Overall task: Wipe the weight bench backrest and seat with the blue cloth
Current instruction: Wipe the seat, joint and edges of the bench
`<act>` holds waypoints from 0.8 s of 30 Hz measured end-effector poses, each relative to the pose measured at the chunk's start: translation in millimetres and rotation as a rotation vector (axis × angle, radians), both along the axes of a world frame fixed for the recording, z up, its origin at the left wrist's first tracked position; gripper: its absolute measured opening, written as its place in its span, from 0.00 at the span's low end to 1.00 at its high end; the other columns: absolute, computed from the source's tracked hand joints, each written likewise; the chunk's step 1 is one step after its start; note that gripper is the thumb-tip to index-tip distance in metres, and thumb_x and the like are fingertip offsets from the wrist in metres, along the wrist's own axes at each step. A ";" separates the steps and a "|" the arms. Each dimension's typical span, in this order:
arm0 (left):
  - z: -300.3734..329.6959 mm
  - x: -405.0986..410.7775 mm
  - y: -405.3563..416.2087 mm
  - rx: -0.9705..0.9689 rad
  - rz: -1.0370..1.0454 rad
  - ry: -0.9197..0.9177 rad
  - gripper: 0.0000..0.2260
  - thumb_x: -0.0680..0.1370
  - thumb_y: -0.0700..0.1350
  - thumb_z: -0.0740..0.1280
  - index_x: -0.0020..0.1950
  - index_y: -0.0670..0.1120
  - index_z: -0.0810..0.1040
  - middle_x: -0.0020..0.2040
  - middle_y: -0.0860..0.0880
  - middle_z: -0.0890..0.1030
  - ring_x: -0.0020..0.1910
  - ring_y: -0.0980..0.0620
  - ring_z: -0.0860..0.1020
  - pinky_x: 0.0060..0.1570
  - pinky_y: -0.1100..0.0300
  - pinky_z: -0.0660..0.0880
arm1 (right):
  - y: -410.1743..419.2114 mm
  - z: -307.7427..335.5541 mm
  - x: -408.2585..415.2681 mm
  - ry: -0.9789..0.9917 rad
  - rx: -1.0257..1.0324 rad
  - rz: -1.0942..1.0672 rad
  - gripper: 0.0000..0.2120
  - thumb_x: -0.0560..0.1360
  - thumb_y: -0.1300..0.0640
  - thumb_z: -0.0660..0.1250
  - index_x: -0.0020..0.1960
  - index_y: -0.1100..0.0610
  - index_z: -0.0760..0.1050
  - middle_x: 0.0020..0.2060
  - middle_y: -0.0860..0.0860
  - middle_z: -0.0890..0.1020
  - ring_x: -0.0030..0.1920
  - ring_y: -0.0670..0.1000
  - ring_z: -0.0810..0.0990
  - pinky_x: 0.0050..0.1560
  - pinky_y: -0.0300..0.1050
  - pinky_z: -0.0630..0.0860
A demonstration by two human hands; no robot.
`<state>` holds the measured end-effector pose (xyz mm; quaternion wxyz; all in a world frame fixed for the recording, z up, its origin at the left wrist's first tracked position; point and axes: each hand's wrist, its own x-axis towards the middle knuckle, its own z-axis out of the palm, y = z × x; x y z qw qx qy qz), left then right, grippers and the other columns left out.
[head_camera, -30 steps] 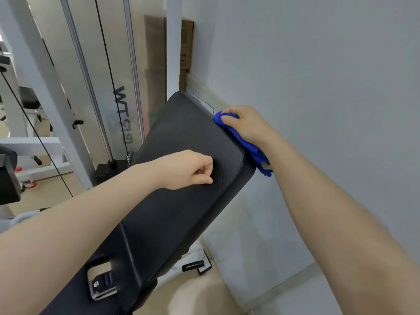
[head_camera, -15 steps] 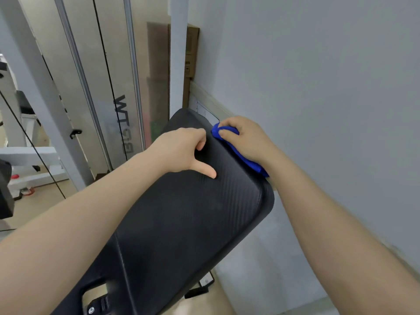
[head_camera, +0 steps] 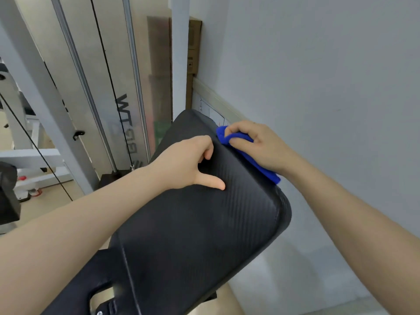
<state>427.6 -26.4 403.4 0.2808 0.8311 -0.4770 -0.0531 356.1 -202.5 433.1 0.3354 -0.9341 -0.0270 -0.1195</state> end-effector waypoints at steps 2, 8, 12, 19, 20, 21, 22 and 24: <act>-0.9 1.5 1.6 0.011 -0.010 -0.005 0.26 0.61 0.60 0.75 0.44 0.47 0.65 0.38 0.56 0.68 0.34 0.58 0.67 0.34 0.64 0.65 | -1.6 -1.2 -9.9 0.001 0.037 0.013 0.08 0.77 0.62 0.62 0.47 0.51 0.76 0.47 0.43 0.78 0.47 0.38 0.75 0.49 0.22 0.65; 1.5 14.1 -4.3 0.015 0.010 0.018 0.26 0.59 0.59 0.76 0.40 0.49 0.64 0.37 0.53 0.69 0.36 0.51 0.68 0.37 0.57 0.67 | 5.8 -2.0 60.3 0.023 -0.088 -0.119 0.12 0.79 0.60 0.57 0.57 0.56 0.76 0.57 0.50 0.78 0.54 0.46 0.73 0.50 0.34 0.64; 0.3 10.2 -1.7 0.030 -0.030 0.030 0.25 0.59 0.60 0.76 0.37 0.55 0.60 0.37 0.54 0.69 0.34 0.54 0.68 0.34 0.62 0.65 | -2.3 -1.9 24.9 0.048 0.005 -0.019 0.08 0.78 0.60 0.60 0.49 0.53 0.77 0.50 0.45 0.79 0.49 0.42 0.74 0.46 0.25 0.67; -4.4 17.8 -1.8 -0.033 -0.027 0.071 0.25 0.60 0.58 0.77 0.37 0.55 0.60 0.38 0.54 0.68 0.35 0.54 0.66 0.36 0.61 0.65 | 15.1 10.9 84.3 0.031 -0.133 -0.071 0.10 0.78 0.61 0.59 0.54 0.56 0.78 0.52 0.48 0.79 0.51 0.46 0.74 0.50 0.35 0.65; -6.2 18.3 -1.3 -0.041 -0.030 0.082 0.25 0.61 0.58 0.76 0.38 0.55 0.60 0.38 0.55 0.68 0.35 0.54 0.66 0.35 0.61 0.65 | 19.6 9.4 94.8 0.008 -0.123 -0.094 0.11 0.78 0.60 0.59 0.55 0.58 0.78 0.54 0.50 0.79 0.52 0.47 0.74 0.49 0.33 0.64; -6.6 17.9 -1.1 -0.052 -0.032 0.092 0.24 0.61 0.57 0.76 0.38 0.55 0.60 0.38 0.55 0.68 0.35 0.55 0.65 0.35 0.62 0.65 | 22.4 9.0 98.8 -0.003 -0.100 -0.100 0.11 0.78 0.61 0.59 0.55 0.59 0.78 0.53 0.51 0.79 0.51 0.47 0.74 0.47 0.31 0.64; -6.4 15.9 -1.3 -0.051 -0.041 0.106 0.24 0.62 0.57 0.76 0.39 0.54 0.61 0.38 0.55 0.68 0.35 0.56 0.65 0.35 0.63 0.65 | 23.1 9.6 93.0 -0.005 -0.085 -0.099 0.10 0.78 0.61 0.60 0.55 0.60 0.78 0.51 0.51 0.79 0.50 0.46 0.73 0.44 0.28 0.65; -4.7 13.4 4.0 -0.045 -0.084 0.107 0.22 0.64 0.57 0.75 0.42 0.52 0.64 0.39 0.57 0.67 0.36 0.57 0.66 0.35 0.65 0.65 | 22.3 11.0 69.7 0.030 -0.103 -0.079 0.08 0.78 0.61 0.60 0.51 0.58 0.78 0.47 0.47 0.78 0.47 0.46 0.73 0.43 0.30 0.66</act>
